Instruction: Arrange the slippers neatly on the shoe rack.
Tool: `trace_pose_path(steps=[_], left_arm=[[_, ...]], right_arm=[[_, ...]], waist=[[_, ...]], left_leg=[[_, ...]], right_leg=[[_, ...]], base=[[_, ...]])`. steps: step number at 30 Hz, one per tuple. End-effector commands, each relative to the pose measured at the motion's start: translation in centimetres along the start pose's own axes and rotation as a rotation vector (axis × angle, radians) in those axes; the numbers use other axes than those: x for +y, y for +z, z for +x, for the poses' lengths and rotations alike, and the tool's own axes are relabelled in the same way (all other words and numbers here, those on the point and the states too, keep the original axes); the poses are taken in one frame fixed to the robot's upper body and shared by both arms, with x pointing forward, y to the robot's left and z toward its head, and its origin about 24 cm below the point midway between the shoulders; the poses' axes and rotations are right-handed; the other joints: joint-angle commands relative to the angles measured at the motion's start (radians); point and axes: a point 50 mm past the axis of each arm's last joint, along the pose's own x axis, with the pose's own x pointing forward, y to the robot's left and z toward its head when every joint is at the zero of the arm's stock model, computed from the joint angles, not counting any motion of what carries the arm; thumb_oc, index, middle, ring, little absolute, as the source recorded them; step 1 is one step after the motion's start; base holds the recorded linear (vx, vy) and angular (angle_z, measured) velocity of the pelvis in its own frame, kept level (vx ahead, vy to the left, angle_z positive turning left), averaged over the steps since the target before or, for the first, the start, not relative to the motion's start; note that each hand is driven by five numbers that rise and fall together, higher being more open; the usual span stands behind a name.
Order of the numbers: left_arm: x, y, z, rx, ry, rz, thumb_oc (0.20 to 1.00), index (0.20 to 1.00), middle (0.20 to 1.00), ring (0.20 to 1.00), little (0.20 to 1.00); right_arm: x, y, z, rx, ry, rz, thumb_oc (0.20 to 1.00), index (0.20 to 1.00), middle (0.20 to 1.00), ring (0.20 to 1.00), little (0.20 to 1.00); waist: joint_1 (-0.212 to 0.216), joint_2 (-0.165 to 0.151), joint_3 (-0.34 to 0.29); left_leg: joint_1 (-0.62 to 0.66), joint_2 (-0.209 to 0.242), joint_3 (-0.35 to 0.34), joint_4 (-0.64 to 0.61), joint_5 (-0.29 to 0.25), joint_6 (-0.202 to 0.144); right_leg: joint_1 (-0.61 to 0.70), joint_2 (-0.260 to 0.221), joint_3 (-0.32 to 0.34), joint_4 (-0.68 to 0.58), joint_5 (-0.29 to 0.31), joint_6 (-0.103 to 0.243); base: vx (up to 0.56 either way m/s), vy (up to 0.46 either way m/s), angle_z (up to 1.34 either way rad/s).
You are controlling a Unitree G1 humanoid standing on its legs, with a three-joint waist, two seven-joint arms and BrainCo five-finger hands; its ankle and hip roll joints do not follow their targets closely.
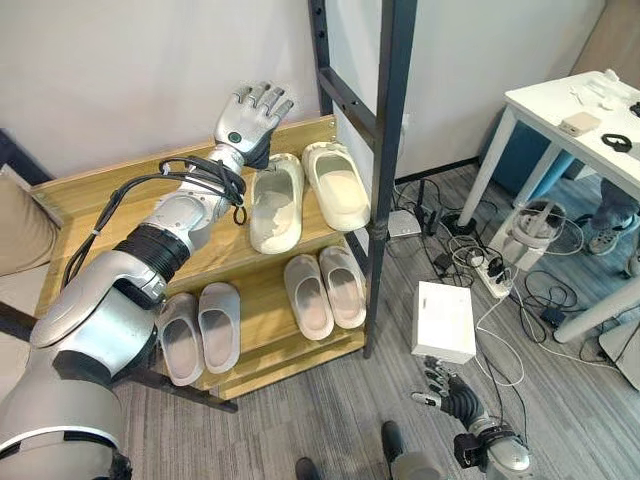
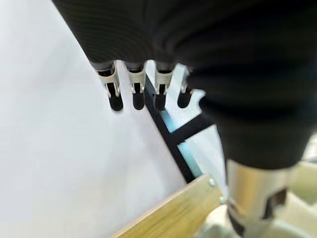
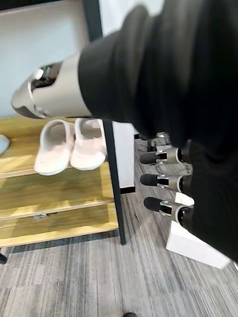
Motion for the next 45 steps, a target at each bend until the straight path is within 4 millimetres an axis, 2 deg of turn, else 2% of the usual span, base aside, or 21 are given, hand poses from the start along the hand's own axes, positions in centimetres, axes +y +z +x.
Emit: trace_pose_path(steps=[1,8,9,10,12,13,14,16,20,21,27,32,36,39,40,41,45], left_arm=[[5.3,-4.0,2.0,0.113,0.144,0.054,1.000,1.000,1.000,1.000,1.000],[6.6,-3.2,1.1,0.067,0.226,-0.064,1.000,1.000,1.000,1.000,1.000],[5.9,-3.0,0.2,0.090,0.239,-0.245,1.000,1.000,1.000,1.000,1.000],[5.9,-3.0,0.1,0.091,0.238,-0.245,1.000,1.000,1.000,1.000,1.000],[4.4,-2.6,-1.2,0.142,0.244,-0.580,1.000,1.000,1.000,1.000,1.000],[2.5,-1.8,-2.3,0.190,0.244,-0.900,1.000,1.000,1.000,1.000,1.000],[2.5,-1.8,-2.3,0.190,0.244,-0.900,1.000,1.000,1.000,1.000,1.000],[1.2,-0.5,-3.2,0.197,0.223,-1.165,1.000,1.000,1.000,1.000,1.000],[-0.8,1.3,-4.8,0.219,0.174,-1.523,1.000,1.000,1.000,1.000,1.000],[-2.0,1.7,-5.5,0.252,0.128,-1.646,1.000,1.000,1.000,1.000,1.000],[-3.7,3.1,-6.7,0.271,-0.022,-1.846,1.000,1.000,1.000,1.000,1.000],[-4.2,4.1,-6.9,0.260,-0.125,-1.863,1.000,1.000,1.000,1.000,1.000],[-5.1,5.8,-7.2,0.250,-0.230,-1.849,1.000,1.000,1.000,1.000,1.000],[-5.3,6.5,-7.1,0.250,-0.243,-1.874,1.000,1.000,1.000,1.000,1.000],[-5.2,7.5,-7.0,0.235,-0.257,-1.905,1.000,1.000,1.000,1.000,1.000],[-5.2,7.6,-6.9,0.235,-0.257,-1.905,1.000,1.000,1.000,1.000,1.000],[-4.3,9.9,-6.1,0.187,-0.266,-1.988,1.000,1.000,1.000,1.000,1.000]], right_arm=[[-0.2,1.5,0.6,-0.072,-0.010,0.013,1.000,1.000,1.000,1.000,1.000],[0.1,0.9,0.7,-0.046,-0.014,0.025,1.000,1.000,1.000,1.000,1.000],[0.1,0.7,0.7,-0.033,-0.019,0.026,1.000,1.000,1.000,1.000,1.000],[0.1,0.7,0.7,-0.033,-0.019,0.025,1.000,1.000,1.000,1.000,1.000],[0.2,0.4,0.8,-0.015,-0.027,0.025,1.000,1.000,1.000,1.000,1.000],[0.6,0.2,1.0,-0.005,-0.023,0.026,1.000,1.000,1.000,1.000,1.000],[0.6,0.3,1.0,-0.005,-0.023,0.025,1.000,1.000,1.000,1.000,1.000],[0.8,0.3,1.1,0.001,-0.017,0.023,1.000,1.000,1.000,1.000,1.000],[0.9,0.4,1.2,0.007,-0.014,0.025,1.000,1.000,1.000,1.000,1.000],[0.9,0.4,1.1,0.013,-0.009,0.027,1.000,1.000,1.000,1.000,1.000],[0.8,0.3,0.9,0.033,0.010,0.006,1.000,1.000,1.000,1.000,1.000],[0.9,0.3,1.0,0.047,0.025,-0.006,1.000,1.000,1.000,1.000,1.000],[1.1,0.1,1.0,0.063,0.040,-0.028,1.000,1.000,1.000,1.000,1.000],[1.2,0.1,1.1,0.066,0.043,-0.029,1.000,1.000,1.000,1.000,1.000],[1.3,0.0,1.1,0.071,0.045,-0.031,1.000,1.000,1.000,1.000,1.000],[1.3,0.0,1.1,0.071,0.045,-0.031,1.000,1.000,1.000,1.000,1.000],[1.4,-0.1,1.2,0.080,0.042,-0.026,1.000,1.000,1.000,1.000,1.000]], waist=[[0.008,0.000,0.025],[0.033,-0.006,0.025],[0.043,-0.011,0.026],[0.042,-0.010,0.025],[0.053,-0.012,0.023],[0.061,-0.013,0.020],[0.060,-0.012,0.019],[0.068,-0.010,0.016],[0.075,-0.009,0.014],[0.078,-0.009,0.012],[0.078,-0.008,0.007],[0.077,-0.006,0.004],[0.069,-0.002,0.002],[0.067,-0.001,0.002],[0.062,0.001,0.001],[0.063,0.001,0.001],[0.052,0.002,-0.001]], left_leg=[[0.080,-0.028,-0.036,0.001,-0.212,0.033],[0.078,-0.031,-0.056,0.001,-0.209,0.033],[0.081,-0.032,-0.063,0.001,-0.209,0.033],[0.078,-0.032,-0.063,0.001,-0.207,0.033],[0.081,-0.034,-0.070,0.001,-0.206,0.033],[0.080,-0.036,-0.077,0.001,-0.202,0.035],[0.077,-0.036,-0.077,0.001,-0.200,0.035],[0.075,-0.039,-0.084,0.001,-0.198,0.037],[0.071,-0.042,-0.093,0.001,-0.193,0.039],[0.069,-0.041,-0.095,0.001,-0.191,0.039],[0.063,-0.041,-0.101,0.001,-0.188,0.039],[0.062,-0.040,-0.102,0.001,-0.186,0.038],[0.062,-0.041,-0.098,0.001,-0.185,0.037],[0.061,-0.041,-0.097,0.001,-0.185,0.037],[0.061,-0.041,-0.096,0.001,-0.185,0.038],[0.061,-0.041,-0.096,0.001,-0.185,0.038],[0.060,-0.042,-0.095,0.001,-0.186,0.039]], right_leg=[[0.115,-0.026,-0.057,0.002,-0.202,0.081],[0.124,-0.026,-0.077,0.002,-0.204,0.078],[0.131,-0.026,-0.082,0.002,-0.206,0.076],[0.128,-0.026,-0.082,0.002,-0.204,0.076],[0.134,-0.027,-0.088,0.002,-0.207,0.071],[0.136,-0.027,-0.094,0.002,-0.207,0.068],[0.134,-0.028,-0.095,0.002,-0.207,0.068],[0.135,-0.029,-0.102,0.002,-0.205,0.067],[0.136,-0.030,-0.114,0.002,-0.203,0.067],[0.136,-0.031,-0.117,0.002,-0.203,0.067],[0.133,-0.031,-0.122,0.002,-0.200,0.068],[0.132,-0.031,-0.123,0.002,-0.198,0.069],[0.131,-0.031,-0.120,0.002,-0.198,0.069],[0.129,-0.030,-0.118,0.002,-0.197,0.068],[0.128,-0.031,-0.117,0.002,-0.197,0.068],[0.128,-0.031,-0.117,0.002,-0.197,0.068],[0.127,-0.032,-0.114,0.002,-0.198,0.067]], base=[[-0.03,-0.010,0.06],[-0.03,-0.001,0.09],[-0.02,-0.007,0.12],[-0.02,-0.004,0.07],[0.00,0.000,0.00],[-0.01,-0.001,0.07],[-0.01,0.005,0.12],[-0.01,0.008,0.24],[-0.01,0.010,0.10],[-0.02,0.012,0.13],[-0.01,0.006,0.05],[0.00,0.000,0.00],[0.00,0.000,0.00],[0.00,0.000,0.00],[0.00,0.000,0.00],[0.00,0.000,0.00],[0.00,0.000,0.00]])
